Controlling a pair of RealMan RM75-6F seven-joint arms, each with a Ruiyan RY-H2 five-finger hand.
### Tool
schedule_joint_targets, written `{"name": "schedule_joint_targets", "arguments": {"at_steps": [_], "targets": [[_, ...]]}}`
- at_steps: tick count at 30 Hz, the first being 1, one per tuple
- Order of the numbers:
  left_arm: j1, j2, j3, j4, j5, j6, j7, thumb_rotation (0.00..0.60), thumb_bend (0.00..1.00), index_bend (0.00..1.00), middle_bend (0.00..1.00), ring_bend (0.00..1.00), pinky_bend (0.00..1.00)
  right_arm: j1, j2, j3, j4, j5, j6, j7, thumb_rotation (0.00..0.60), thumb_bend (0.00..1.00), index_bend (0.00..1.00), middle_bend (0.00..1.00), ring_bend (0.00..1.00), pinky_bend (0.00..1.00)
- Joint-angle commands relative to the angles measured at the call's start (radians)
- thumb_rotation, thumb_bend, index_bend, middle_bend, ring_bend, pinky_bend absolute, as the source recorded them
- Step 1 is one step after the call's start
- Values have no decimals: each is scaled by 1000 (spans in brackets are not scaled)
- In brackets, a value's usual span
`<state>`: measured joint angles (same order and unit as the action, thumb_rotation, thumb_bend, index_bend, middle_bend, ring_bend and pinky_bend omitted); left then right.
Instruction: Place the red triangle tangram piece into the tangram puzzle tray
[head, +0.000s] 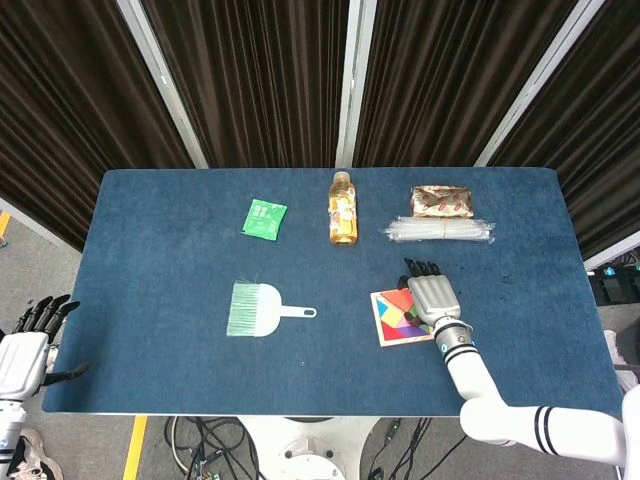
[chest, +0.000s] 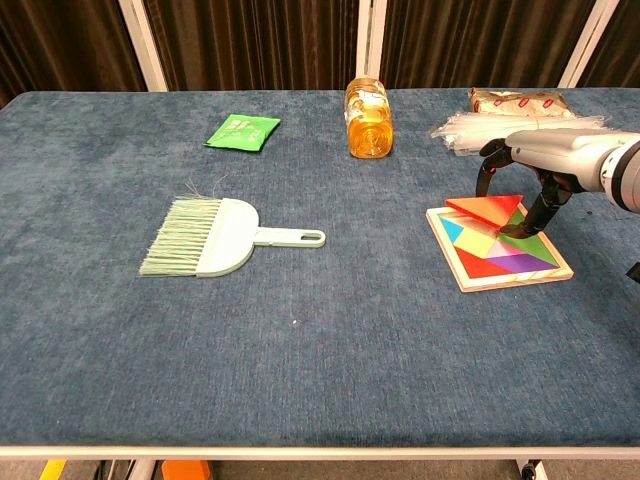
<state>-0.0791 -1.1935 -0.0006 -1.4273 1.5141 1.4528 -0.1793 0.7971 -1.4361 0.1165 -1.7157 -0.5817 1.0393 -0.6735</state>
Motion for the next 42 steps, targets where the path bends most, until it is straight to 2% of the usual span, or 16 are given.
{"name": "schedule_joint_targets", "arguments": {"at_steps": [1, 42], "targets": [[-1, 0, 0, 1, 1, -3, -1, 600, 0, 162, 92, 24, 118, 4, -4, -2, 2, 5, -1, -2, 600, 229, 522, 0, 0, 0], [5, -4, 0, 17, -2, -1, -19, 600, 0, 162, 92, 23, 117, 21, -24, -20, 8, 22, 8, 8, 600, 228, 516, 0, 0, 0]]}}
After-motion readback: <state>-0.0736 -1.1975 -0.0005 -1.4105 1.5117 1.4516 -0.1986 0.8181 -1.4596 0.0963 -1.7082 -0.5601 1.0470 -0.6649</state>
